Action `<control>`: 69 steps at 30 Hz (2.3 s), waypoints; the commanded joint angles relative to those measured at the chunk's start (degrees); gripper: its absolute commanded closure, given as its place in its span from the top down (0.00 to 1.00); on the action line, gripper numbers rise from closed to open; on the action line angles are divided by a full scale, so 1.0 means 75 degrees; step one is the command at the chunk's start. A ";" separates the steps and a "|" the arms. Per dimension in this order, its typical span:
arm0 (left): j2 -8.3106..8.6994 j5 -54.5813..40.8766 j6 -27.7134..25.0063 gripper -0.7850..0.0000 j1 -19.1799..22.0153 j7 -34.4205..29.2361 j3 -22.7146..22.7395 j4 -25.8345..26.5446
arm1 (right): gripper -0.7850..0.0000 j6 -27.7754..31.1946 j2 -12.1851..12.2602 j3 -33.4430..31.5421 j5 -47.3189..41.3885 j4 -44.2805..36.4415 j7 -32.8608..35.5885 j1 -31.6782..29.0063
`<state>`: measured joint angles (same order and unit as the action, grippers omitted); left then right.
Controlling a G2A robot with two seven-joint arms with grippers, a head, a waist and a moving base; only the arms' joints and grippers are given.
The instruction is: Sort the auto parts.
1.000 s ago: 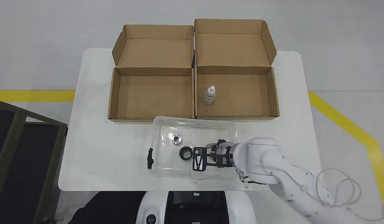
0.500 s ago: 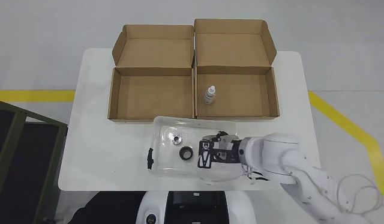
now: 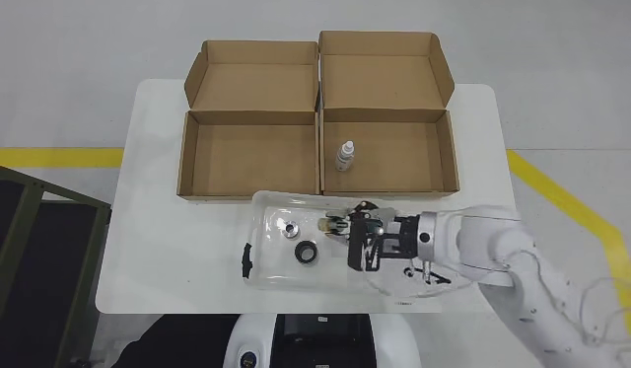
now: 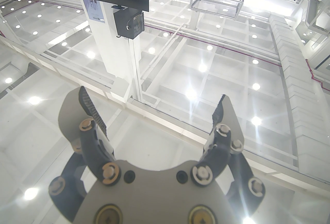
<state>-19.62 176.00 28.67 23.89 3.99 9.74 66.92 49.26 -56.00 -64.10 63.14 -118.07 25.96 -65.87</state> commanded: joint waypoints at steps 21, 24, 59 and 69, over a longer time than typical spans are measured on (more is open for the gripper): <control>0.0000 0.0000 0.0000 1.00 0.0000 0.0000 0.0000 0.0000 | 0.00 -0.0055 -0.0056 -0.1331 -0.0373 0.0123 -0.4308 -0.0080; 0.0000 0.0000 0.0000 1.00 0.0000 0.0000 0.0000 0.0000 | 0.00 -0.0075 -0.0070 -0.1466 -0.0460 0.0128 -0.4710 -0.0118; 0.0000 0.0000 0.0000 1.00 0.0000 0.0000 0.0000 0.0000 | 0.00 -0.0260 -0.0123 -0.1478 0.0222 0.0388 -0.3416 -0.0246; 0.0000 0.0000 0.0000 1.00 0.0000 0.0000 0.0000 0.0000 | 0.00 -0.0609 -0.0067 -0.1557 0.0243 0.0648 -0.1427 -0.0107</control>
<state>-19.62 176.00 28.67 23.89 3.99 9.74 66.92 44.96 -56.56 -75.54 64.90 -113.43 13.38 -66.89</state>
